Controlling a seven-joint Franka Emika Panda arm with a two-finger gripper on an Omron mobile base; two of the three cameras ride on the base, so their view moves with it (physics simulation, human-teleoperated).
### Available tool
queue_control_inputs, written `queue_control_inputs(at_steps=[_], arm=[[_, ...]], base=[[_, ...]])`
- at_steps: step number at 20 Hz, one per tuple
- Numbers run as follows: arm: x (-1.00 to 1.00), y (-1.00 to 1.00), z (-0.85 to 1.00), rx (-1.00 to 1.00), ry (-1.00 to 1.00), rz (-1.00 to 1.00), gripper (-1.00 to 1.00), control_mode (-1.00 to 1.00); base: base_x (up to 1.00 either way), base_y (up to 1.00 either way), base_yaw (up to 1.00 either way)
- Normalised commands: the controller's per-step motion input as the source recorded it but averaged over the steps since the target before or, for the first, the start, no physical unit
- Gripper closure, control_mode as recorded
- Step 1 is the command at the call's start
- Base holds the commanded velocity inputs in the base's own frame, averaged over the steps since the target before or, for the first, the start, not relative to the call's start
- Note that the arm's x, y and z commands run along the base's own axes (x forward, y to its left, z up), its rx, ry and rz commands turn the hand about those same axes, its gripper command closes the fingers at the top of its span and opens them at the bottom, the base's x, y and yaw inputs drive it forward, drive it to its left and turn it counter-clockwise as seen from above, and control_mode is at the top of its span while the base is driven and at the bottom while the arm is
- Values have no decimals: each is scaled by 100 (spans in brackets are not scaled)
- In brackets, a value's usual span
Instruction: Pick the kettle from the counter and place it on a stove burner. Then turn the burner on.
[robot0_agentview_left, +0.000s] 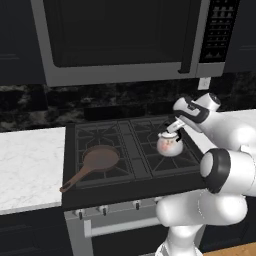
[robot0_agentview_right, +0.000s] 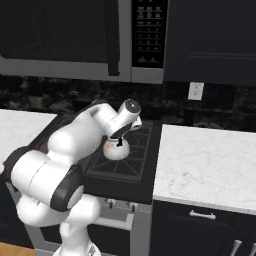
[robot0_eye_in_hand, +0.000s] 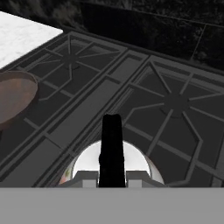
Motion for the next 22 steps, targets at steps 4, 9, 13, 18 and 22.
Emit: queue_control_inputs(at_steps=[4,9,13,18,22], arm=[[23,-3,-31,0,0,0,100,-100],[23,-10,-26,0,0,0,100,-100],[20,-11,-25,0,0,0,100,-100],[-3,-1,-31,-2,-1,4,100,-100],[-30,4,-29,-7,-8,6,100,-100]], base=[[0,0,0],[0,0,0],[0,0,0],[0,0,0],[0,0,0]])
